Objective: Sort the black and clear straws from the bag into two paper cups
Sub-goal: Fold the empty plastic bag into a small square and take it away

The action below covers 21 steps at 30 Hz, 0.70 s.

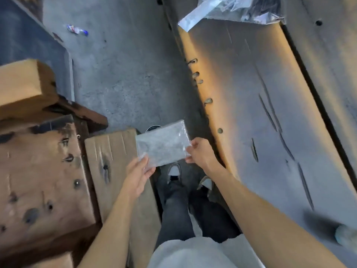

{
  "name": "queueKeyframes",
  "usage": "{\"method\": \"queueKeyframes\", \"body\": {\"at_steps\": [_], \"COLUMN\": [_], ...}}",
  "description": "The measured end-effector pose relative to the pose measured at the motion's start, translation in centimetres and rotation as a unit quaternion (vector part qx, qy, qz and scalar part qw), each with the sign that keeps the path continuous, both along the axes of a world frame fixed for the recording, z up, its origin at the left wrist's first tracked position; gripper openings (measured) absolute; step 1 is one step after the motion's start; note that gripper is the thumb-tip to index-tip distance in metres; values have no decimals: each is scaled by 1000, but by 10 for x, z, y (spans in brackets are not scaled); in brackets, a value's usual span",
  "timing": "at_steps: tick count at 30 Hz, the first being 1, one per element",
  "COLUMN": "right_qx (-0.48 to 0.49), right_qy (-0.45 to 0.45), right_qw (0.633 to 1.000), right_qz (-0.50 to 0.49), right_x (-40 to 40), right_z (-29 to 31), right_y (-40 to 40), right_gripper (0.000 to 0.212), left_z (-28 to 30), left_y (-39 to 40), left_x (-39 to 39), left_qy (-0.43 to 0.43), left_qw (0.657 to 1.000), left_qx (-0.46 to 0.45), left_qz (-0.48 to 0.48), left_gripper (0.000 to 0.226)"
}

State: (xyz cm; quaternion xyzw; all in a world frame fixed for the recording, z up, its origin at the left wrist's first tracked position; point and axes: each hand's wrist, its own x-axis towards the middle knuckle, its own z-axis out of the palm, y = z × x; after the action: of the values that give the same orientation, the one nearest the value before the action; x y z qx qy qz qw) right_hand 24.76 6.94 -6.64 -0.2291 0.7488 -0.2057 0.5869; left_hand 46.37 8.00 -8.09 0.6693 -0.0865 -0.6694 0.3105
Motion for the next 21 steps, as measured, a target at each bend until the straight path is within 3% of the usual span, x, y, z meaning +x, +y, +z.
{"method": "queueKeyframes", "body": {"at_steps": [2,7,13,21], "right_qx": [27,78,77,41], "right_qy": [15,43,104,178], "right_qw": [1000,996,991,979], "right_qz": [0,24,33,93], "right_x": [11,27,38,57], "right_z": [-36,-127,-229,-344], "right_y": [-5,-12,-31,-85], "right_gripper": [14,16,13,19], "left_z": [-27,-107,-209,-327], "left_y": [7,19,27,22], "left_x": [12,26,18,0], "left_qy": [12,14,-2,39], "left_qw": [998,994,973,959], "left_qx": [30,90,194,240], "left_qz": [48,67,122,146], "left_gripper": [15,15,5,9]}}
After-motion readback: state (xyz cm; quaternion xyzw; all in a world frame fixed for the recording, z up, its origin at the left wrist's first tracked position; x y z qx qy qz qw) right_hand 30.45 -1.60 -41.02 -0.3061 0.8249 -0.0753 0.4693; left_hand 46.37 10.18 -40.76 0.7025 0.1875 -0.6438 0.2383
